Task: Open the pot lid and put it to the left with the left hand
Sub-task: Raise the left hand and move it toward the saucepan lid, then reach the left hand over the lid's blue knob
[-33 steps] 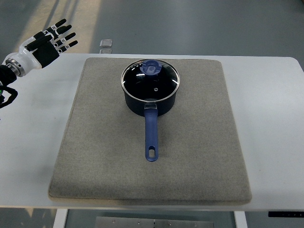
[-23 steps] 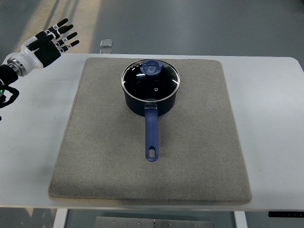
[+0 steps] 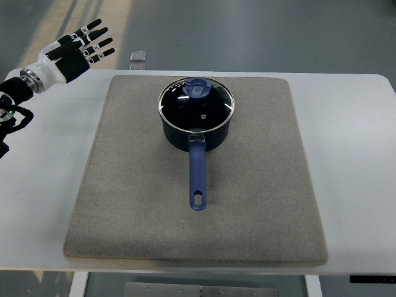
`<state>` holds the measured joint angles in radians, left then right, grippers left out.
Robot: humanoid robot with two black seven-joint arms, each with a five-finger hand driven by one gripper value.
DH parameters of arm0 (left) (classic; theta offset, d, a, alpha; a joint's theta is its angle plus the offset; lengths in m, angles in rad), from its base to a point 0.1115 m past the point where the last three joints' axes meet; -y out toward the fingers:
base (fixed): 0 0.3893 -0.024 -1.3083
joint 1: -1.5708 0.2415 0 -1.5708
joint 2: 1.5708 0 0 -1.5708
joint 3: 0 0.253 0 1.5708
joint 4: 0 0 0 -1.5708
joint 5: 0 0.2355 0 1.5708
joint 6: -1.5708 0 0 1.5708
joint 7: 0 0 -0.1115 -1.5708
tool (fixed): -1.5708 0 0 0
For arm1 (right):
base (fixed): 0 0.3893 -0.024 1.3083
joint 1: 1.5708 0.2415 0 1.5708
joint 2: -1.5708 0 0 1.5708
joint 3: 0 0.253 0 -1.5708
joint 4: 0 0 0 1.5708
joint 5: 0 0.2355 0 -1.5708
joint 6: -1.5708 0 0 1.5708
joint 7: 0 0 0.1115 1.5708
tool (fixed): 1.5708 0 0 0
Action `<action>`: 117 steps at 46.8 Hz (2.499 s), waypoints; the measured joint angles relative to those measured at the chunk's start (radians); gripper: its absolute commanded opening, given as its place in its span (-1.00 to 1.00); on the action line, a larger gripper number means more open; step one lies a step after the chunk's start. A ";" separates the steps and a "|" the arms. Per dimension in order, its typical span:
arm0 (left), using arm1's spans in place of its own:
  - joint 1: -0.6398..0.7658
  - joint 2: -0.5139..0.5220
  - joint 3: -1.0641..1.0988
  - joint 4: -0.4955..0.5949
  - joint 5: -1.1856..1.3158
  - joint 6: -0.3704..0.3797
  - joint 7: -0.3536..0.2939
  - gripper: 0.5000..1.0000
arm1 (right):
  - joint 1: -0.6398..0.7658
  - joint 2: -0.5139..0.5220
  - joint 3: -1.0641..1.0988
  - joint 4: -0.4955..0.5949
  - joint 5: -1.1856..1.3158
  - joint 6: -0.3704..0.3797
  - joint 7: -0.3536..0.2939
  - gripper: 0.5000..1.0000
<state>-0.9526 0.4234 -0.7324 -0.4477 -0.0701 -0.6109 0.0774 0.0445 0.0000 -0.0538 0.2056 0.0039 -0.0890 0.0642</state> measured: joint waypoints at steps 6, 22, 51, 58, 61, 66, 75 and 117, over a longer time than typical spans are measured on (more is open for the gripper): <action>-0.038 0.000 0.000 0.000 0.113 0.000 -0.012 0.96 | 0.000 0.000 0.000 0.000 0.000 0.000 0.000 0.67; -0.126 0.010 0.002 -0.066 0.654 0.000 -0.158 0.96 | 0.000 0.000 0.000 0.000 0.000 0.000 0.000 0.66; -0.173 0.087 0.090 -0.457 1.374 0.000 -0.274 0.96 | 0.000 0.000 0.000 0.000 0.000 0.000 0.000 0.66; -0.214 0.086 0.126 -0.492 1.484 0.000 -0.274 0.96 | 0.000 0.000 -0.001 0.000 0.000 0.000 -0.001 0.66; -0.238 0.084 0.145 -0.493 1.515 0.000 -0.274 0.96 | 0.000 0.000 0.000 0.000 0.000 0.000 0.000 0.66; -0.284 0.083 0.210 -0.493 1.571 0.000 -0.274 0.96 | 0.000 0.000 0.000 0.000 0.000 0.000 0.000 0.66; -0.356 0.051 0.301 -0.484 1.611 0.002 -0.272 0.96 | 0.000 0.000 0.000 0.000 0.000 0.000 0.000 0.67; -0.425 -0.126 0.415 -0.405 1.683 0.057 -0.254 0.71 | 0.000 0.000 0.000 0.000 0.000 0.000 0.000 0.66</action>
<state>-1.3773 0.2977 -0.3176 -0.8527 1.6134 -0.5537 -0.1771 0.0444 0.0000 -0.0542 0.2056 0.0039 -0.0890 0.0644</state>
